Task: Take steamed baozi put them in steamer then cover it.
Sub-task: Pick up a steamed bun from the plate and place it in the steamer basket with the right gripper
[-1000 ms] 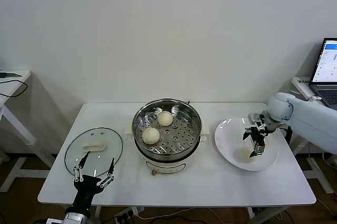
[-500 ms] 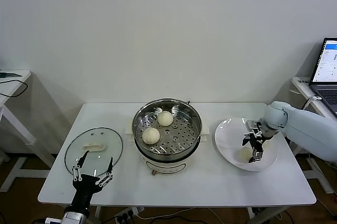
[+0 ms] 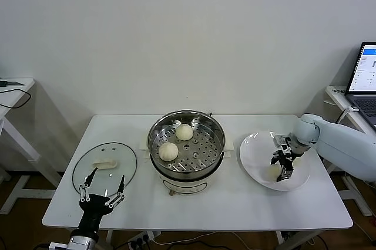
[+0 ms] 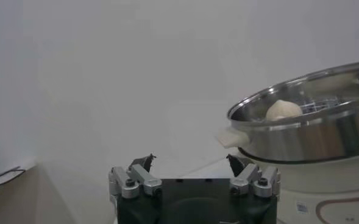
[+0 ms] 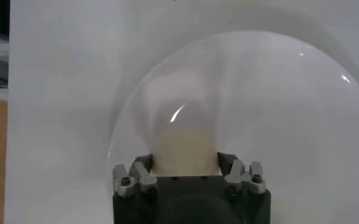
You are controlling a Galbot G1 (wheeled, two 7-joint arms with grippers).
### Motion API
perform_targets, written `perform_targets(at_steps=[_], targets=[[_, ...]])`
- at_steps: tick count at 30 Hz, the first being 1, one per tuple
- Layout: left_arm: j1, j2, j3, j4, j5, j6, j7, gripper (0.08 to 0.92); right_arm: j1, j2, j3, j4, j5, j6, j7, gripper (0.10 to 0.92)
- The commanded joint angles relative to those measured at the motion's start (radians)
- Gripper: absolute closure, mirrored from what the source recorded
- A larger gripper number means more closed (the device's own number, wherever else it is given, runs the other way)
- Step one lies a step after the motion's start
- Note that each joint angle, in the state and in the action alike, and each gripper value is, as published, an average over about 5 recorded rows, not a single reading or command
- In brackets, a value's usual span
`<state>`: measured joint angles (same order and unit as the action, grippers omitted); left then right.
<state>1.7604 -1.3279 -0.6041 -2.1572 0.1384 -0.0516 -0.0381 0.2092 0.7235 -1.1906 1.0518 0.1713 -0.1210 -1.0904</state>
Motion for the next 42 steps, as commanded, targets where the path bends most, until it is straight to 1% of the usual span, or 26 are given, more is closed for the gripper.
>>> perform_targets(at_steps=[1, 5, 8, 13, 18, 23, 28, 34, 42], targets=[[0.001, 0.001, 0.001, 0.001, 0.000, 0.000, 0.000, 0.177, 0.103, 0.002, -0.011, 0.035, 0.002, 0.014, -0.034, 0.337], [0.004, 0.002, -0.001, -0.011, 0.000, 0.002, 0.000, 0.177, 0.198, 0.021, -0.016, 0.075, 0.003, 0.050, -0.064, 0.338], [0.009, 0.005, -0.004, -0.024, 0.000, 0.003, 0.000, 0.177, 0.289, 0.058, -0.028, 0.103, -0.006, 0.116, -0.085, 0.342], [0.015, 0.010, -0.004, -0.034, 0.000, 0.003, 0.000, 0.177, 0.460, 0.159, -0.064, 0.155, 0.007, 0.295, -0.107, 0.340], [0.015, 0.011, 0.004, -0.032, 0.000, 0.003, 0.000, 0.177, 0.538, 0.267, -0.067, 0.210, -0.058, 0.491, -0.115, 0.336], [0.012, 0.011, 0.008, -0.030, 0.000, 0.003, 0.000, 0.177, 0.531, 0.343, -0.065, 0.270, -0.122, 0.582, -0.093, 0.335], [0.011, 0.013, 0.009, -0.028, -0.001, 0.002, 0.000, 0.177, 0.481, 0.411, -0.045, 0.281, -0.227, 0.707, -0.068, 0.337], [0.007, 0.014, 0.010, -0.029, -0.004, 0.002, 0.000, 0.177, 0.416, 0.466, -0.052, 0.313, -0.333, 0.818, -0.055, 0.338], [0.004, 0.010, 0.010, -0.020, -0.004, -0.001, 0.000, 0.177, 0.348, 0.490, -0.054, 0.366, -0.418, 0.894, -0.045, 0.338]])
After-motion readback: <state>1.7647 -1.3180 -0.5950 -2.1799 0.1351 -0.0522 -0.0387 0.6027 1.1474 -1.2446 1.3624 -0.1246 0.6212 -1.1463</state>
